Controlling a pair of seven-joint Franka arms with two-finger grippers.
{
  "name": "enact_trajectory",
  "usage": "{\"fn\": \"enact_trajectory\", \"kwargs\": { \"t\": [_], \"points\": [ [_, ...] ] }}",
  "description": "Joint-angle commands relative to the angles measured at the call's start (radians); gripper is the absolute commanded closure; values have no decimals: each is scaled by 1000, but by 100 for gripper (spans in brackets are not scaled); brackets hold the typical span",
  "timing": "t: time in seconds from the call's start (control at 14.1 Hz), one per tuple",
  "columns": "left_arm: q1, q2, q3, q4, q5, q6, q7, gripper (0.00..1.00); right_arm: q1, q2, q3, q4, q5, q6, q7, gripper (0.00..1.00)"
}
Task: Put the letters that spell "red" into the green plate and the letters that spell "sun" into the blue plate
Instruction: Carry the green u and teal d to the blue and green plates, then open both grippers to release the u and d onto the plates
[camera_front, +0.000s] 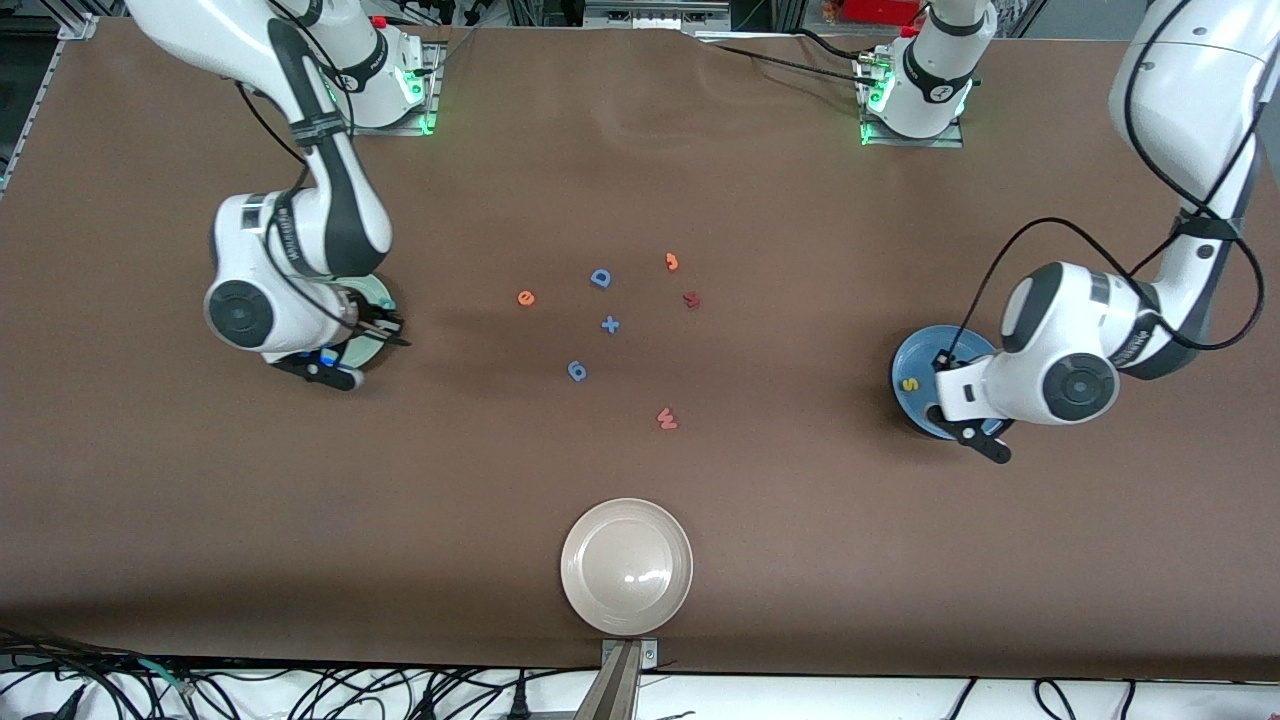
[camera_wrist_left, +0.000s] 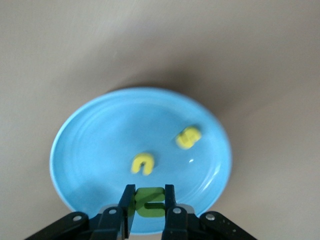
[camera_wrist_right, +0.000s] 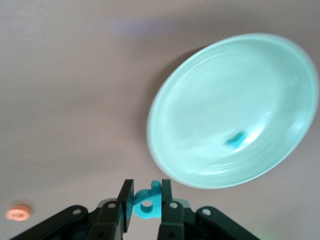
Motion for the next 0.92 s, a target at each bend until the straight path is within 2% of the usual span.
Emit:
{"fn": "enact_trajectory", "kwargs": {
  "t": [0.0,0.07,0.14,0.21,0.28,0.35,0.57,0.85],
  "points": [
    [52,29,-18,-25,83,3,56,97,2,8,-83,-6,-13,-23,-170,88],
    [65,32,-18,-26,88,7,59,95,0,27,-113,-6,-13,-15,-228,88],
    [66,40,-18,-26,88,17,67,82,-9,47,-139,-6,-13,-3,-297,87],
    [66,43,-18,-26,88,20,67,58,-32,67,-150,-8,-13,17,-362,87],
    [66,45,-20,-25,85,20,67,6,-66,83,-150,-9,-13,42,-409,87],
    [66,43,-21,-23,84,18,70,0,-86,102,-150,-20,-11,74,-455,87],
    [57,34,-36,-22,76,9,70,0,-97,114,-150,-61,-8,151,-500,87],
    [59,6,-93,-13,73,-12,68,0,-98,128,-144,-60,21,154,-502,87]
  ]
}}
